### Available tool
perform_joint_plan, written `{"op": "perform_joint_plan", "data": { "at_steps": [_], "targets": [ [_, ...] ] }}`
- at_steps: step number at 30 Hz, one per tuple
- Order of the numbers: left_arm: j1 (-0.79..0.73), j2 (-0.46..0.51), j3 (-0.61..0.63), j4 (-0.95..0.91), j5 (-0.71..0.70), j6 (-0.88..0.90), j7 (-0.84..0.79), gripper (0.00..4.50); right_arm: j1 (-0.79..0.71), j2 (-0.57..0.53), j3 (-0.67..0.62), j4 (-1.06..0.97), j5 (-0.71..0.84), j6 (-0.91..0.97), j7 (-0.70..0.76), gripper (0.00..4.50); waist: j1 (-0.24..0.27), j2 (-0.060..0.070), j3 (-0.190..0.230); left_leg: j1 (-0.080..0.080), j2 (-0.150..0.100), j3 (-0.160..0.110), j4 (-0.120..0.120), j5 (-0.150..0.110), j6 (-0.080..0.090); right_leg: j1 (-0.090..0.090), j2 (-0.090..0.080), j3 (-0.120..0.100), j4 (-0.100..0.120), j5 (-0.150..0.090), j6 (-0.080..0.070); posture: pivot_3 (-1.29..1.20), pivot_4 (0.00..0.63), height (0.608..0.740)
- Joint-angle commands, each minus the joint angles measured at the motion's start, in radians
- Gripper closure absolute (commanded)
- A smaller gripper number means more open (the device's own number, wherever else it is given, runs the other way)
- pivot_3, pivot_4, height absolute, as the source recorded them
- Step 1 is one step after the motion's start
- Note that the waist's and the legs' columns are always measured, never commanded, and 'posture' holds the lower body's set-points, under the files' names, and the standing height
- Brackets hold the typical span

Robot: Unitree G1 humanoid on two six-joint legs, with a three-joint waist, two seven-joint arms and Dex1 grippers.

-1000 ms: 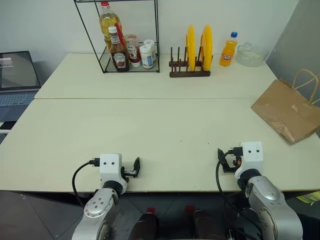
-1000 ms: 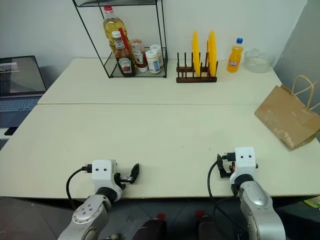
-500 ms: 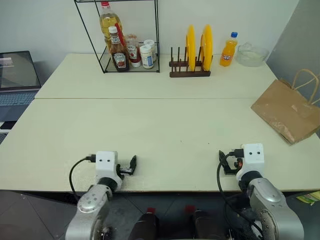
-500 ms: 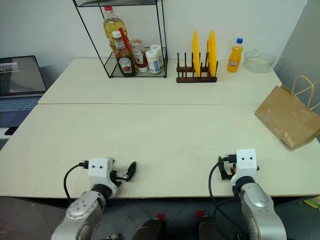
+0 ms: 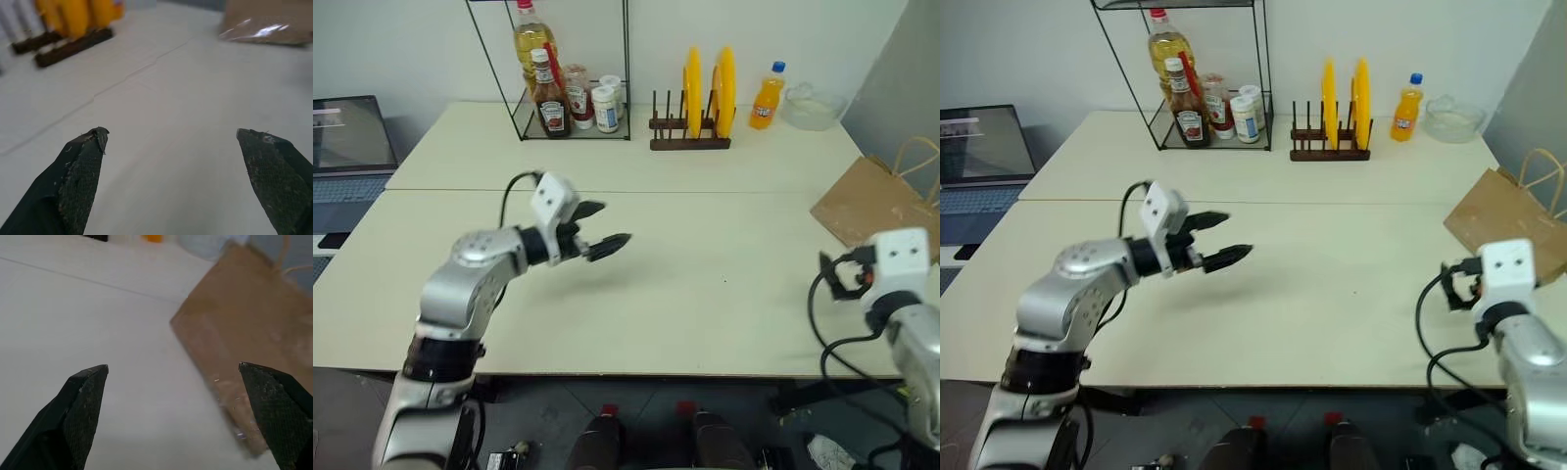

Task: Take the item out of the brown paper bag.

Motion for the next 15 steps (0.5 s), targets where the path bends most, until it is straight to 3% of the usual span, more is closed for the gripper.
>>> {"op": "perform_joint_plan", "data": {
  "at_steps": [1, 4, 8, 15],
  "targets": [
    [-0.123, -0.049, -0.089, 0.064, -0.003, -0.047, -0.116, 0.01, -0.106, -0.147, -0.066, 0.083, 0.029, 0.053, 0.072, 0.00, -0.006, 0.000, 0.000, 0.000, 0.000, 0.001, 0.000, 0.000, 0.000, 0.000, 0.000, 0.000, 0.000, 0.000, 0.000, 0.00, 0.150, 0.740],
    [-0.223, -0.118, -0.159, 0.166, 0.028, -0.127, -0.202, 0.01, -0.206, -0.311, -0.042, 0.273, 0.043, 0.043, 0.170, 0.00, -0.008, 0.001, 0.001, 0.000, 0.000, 0.003, 0.001, 0.000, 0.000, 0.000, 0.000, 0.001, 0.000, 0.000, 0.000, 0.00, 0.150, 0.740],
    [-0.303, -0.186, -0.193, 0.273, 0.047, -0.194, -0.271, 0.01, -0.350, -0.448, 0.032, 0.589, 0.032, -0.049, 0.261, 0.00, -0.008, 0.000, 0.001, 0.000, 0.000, 0.004, 0.000, 0.000, 0.001, 0.000, 0.000, 0.000, 0.000, 0.000, 0.000, 0.00, 0.150, 0.740],
    [-0.372, -0.262, -0.190, 0.384, 0.060, -0.240, -0.319, 0.01, -0.636, -0.540, 0.294, 1.086, -0.052, -0.249, 0.456, 0.00, -0.011, 0.001, 0.002, -0.001, 0.000, 0.007, 0.001, 0.000, 0.001, -0.001, -0.001, 0.002, 0.000, 0.000, 0.000, 0.00, 0.150, 0.740]
  ]
}}
